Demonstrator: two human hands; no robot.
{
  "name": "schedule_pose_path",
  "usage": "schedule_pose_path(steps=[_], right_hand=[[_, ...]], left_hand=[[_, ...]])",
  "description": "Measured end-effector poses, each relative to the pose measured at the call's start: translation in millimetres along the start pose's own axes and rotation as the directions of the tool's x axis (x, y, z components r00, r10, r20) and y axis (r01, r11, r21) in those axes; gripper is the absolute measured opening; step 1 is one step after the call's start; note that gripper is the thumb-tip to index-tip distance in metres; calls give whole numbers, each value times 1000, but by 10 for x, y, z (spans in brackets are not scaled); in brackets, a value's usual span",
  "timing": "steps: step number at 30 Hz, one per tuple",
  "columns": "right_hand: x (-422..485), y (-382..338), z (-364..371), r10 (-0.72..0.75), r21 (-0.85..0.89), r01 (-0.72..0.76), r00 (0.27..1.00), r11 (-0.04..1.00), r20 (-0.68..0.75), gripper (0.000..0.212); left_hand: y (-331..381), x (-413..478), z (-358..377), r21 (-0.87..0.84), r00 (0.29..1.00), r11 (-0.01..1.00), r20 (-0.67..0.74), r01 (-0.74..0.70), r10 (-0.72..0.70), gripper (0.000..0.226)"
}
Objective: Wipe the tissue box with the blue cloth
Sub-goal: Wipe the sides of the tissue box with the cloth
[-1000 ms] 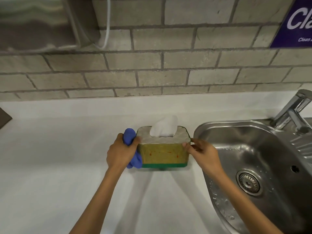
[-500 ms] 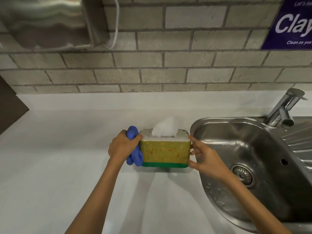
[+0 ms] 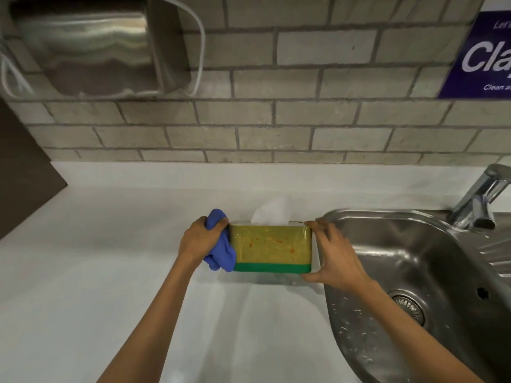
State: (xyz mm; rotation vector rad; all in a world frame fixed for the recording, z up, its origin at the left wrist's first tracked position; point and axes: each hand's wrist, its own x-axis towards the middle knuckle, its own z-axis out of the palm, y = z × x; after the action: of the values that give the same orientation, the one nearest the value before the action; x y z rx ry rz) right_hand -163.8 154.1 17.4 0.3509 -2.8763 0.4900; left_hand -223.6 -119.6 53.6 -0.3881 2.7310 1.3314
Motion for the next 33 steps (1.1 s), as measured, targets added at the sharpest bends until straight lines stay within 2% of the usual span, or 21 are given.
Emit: schedule_pose_path(steps=[2, 4, 5, 7, 10, 14, 16, 18, 20, 22, 23, 28, 30, 33], right_hand=[[62, 44, -4, -36, 98, 32, 999, 995, 40, 111], [110, 32, -4, -22, 250, 5, 998, 968, 66, 110], [127, 21, 1, -7, 313, -13, 998, 950, 65, 105], [148, 13, 13, 7, 377, -27, 998, 926, 56, 99], [167, 23, 27, 11, 402, -31, 999, 915, 50, 99], [173, 36, 45, 11, 418, -36, 998, 908, 62, 101], [167, 38, 47, 8, 428, -34, 998, 903, 64, 102], [160, 41, 52, 8, 430, -36, 998, 902, 67, 103], [153, 36, 56, 11, 429, -38, 998, 903, 66, 105], [149, 30, 59, 15, 432, -43, 998, 901, 67, 105], [150, 27, 60, 17, 432, -44, 998, 901, 66, 105], [171, 23, 40, 24, 431, -41, 999, 901, 45, 104], [175, 22, 39, 17, 439, -38, 999, 898, 52, 104], [172, 20, 32, 16, 448, -41, 998, 893, 59, 104]], left_hand=[[-30, -126, 46, -76, 985, 995, -162, -65, 52, 24], [7, -317, 122, -155, 930, 964, -334, -215, 153, 16], [38, -403, 178, -144, 898, 944, -377, -297, 225, 15], [86, -528, 326, -10, 856, 915, -359, -403, 373, 29], [84, -593, 508, 266, 832, 873, -283, -409, 477, 52], [1, -586, 615, 299, 885, 880, -176, -369, 431, 80], [-24, -584, 646, 368, 877, 859, -184, -357, 443, 90], [-25, -567, 648, 437, 861, 830, -201, -347, 466, 79], [22, -497, 641, 379, 877, 868, -228, -321, 424, 61], [124, -402, 654, 288, 905, 921, -260, -260, 337, 56], [179, -382, 676, 306, 906, 921, -268, -242, 327, 56], [86, -576, 697, 538, 815, 738, -151, -406, 559, 63], [-134, -598, 660, 458, 812, 771, -160, -442, 561, 61], [-170, -465, 597, 174, 880, 916, -261, -361, 396, 55]])
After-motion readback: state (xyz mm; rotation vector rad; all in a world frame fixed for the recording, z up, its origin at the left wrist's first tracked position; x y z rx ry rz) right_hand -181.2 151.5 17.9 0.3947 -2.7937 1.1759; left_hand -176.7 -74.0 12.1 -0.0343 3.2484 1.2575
